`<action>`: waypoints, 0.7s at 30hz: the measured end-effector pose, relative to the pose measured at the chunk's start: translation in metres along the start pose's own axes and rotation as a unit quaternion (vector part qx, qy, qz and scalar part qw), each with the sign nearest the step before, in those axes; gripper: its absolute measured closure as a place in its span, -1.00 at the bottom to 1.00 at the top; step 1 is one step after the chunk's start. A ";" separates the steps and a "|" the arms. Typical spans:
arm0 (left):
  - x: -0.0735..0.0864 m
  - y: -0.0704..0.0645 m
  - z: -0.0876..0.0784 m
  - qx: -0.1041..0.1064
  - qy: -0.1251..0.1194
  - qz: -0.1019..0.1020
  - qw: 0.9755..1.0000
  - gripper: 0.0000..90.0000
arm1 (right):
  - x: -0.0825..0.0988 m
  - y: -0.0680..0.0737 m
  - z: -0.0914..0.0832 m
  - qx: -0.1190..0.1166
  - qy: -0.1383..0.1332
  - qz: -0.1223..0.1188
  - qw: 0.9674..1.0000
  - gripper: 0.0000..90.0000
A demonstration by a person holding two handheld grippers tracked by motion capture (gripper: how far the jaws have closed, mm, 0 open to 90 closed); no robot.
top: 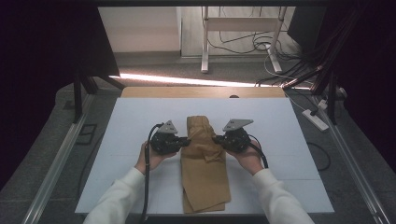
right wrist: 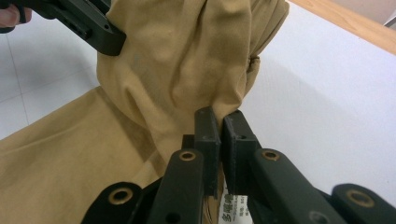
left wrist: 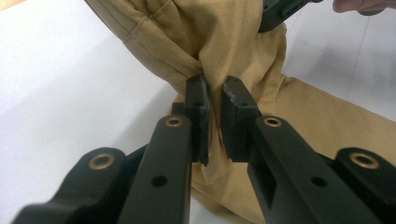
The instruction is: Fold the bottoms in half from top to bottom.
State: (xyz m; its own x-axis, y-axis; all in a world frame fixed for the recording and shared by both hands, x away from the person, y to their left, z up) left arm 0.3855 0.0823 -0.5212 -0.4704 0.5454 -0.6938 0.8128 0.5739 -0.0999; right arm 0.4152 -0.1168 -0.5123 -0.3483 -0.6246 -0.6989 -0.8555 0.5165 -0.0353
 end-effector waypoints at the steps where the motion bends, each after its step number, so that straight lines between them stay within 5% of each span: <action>1: 0.001 0.000 0.000 -0.001 0.001 0.001 1.000 0.80 | 0.001 0.001 0.000 0.001 0.000 -0.001 1.000 0.90; 21: 0.011 -0.012 -0.002 0.007 0.004 0.003 1.000 0.78 | 0.011 0.014 -0.005 -0.011 -0.009 0.005 1.000 0.90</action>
State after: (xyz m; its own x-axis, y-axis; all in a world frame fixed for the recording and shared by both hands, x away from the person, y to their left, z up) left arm 0.3698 0.0822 -0.5264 -0.4684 0.5531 -0.6890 0.8204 0.5618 -0.1068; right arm 0.3979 -0.1194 -0.5167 -0.3497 -0.6087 -0.7122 -0.8604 0.5095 -0.0130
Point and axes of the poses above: each handheld gripper's, and its own axes: z roughly forward along the jaws, x roughly out of its underside, y roughly to its left, the point moved 6 cm from there along z, roughly forward along the jaws, and after that the axes turned 8 degrees about y, right-handed, at the moved point
